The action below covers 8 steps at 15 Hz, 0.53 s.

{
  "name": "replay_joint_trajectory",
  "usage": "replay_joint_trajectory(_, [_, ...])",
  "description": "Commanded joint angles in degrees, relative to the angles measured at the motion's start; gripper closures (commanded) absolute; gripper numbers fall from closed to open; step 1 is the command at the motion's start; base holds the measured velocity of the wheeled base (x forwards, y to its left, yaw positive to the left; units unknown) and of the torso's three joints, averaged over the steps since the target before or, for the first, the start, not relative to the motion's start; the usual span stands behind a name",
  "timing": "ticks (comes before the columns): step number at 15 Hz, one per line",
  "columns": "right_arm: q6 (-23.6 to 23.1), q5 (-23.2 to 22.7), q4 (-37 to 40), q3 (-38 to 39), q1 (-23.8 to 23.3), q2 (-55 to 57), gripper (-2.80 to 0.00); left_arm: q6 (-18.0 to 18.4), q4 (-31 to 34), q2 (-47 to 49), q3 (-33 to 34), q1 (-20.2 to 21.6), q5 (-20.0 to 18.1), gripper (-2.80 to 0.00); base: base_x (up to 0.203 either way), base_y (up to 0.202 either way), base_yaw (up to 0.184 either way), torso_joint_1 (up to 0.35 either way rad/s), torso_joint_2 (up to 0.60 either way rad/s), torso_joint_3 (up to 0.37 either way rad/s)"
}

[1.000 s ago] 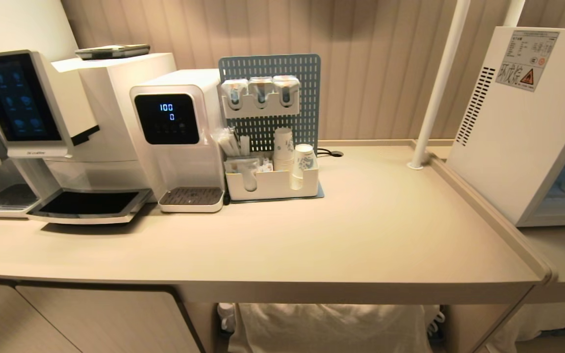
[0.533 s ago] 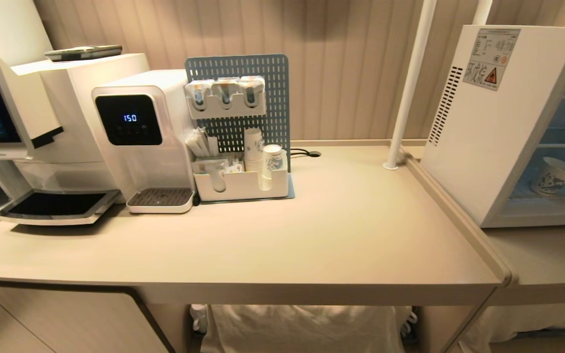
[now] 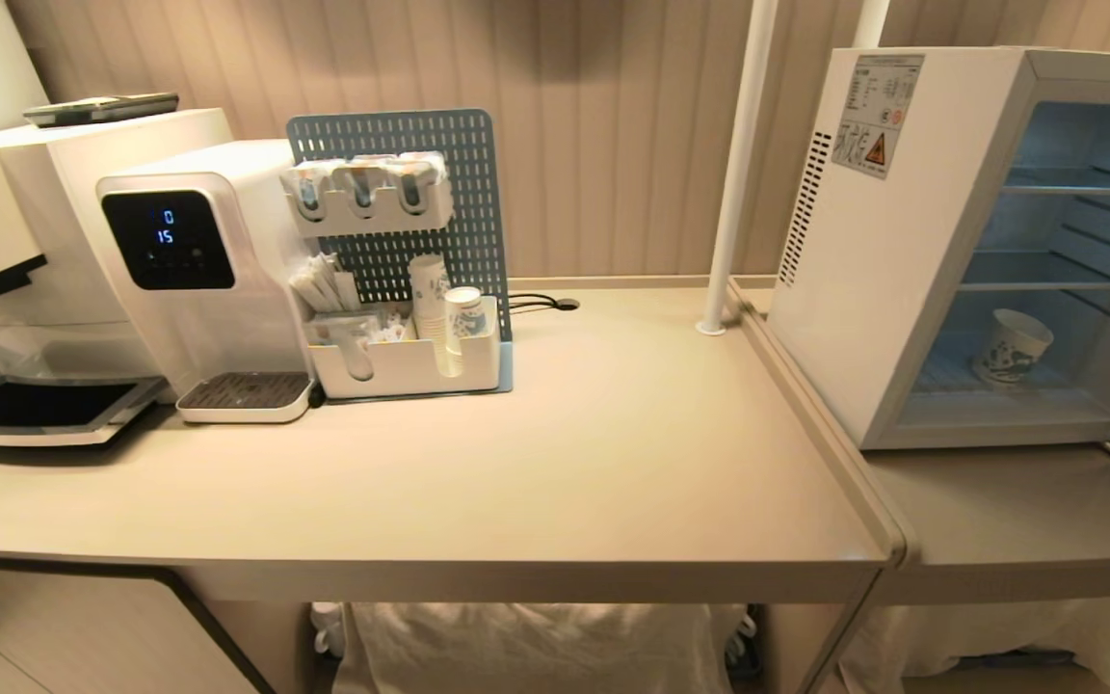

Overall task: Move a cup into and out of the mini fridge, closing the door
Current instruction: Put the yoghurt in the freezer

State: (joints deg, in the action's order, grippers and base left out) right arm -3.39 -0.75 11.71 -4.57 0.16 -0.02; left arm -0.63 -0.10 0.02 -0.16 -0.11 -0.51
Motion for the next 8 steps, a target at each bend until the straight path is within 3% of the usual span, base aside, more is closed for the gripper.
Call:
replay_joint_trajectory(1, [0.0,0.0,0.1,0.0,0.0,0.1,0.00,0.0,0.0,0.0,0.0,0.0,0.0,0.00,0.000,-0.194,-0.004,-0.002,0.00,-0.002])
replay_joint_trajectory(8, [0.0,0.0,0.1,0.0,0.0,0.2,0.00,-0.1,0.0,0.0,0.0,0.0,0.0,0.00,0.000,-0.196,-0.001,0.003,0.01,0.003])
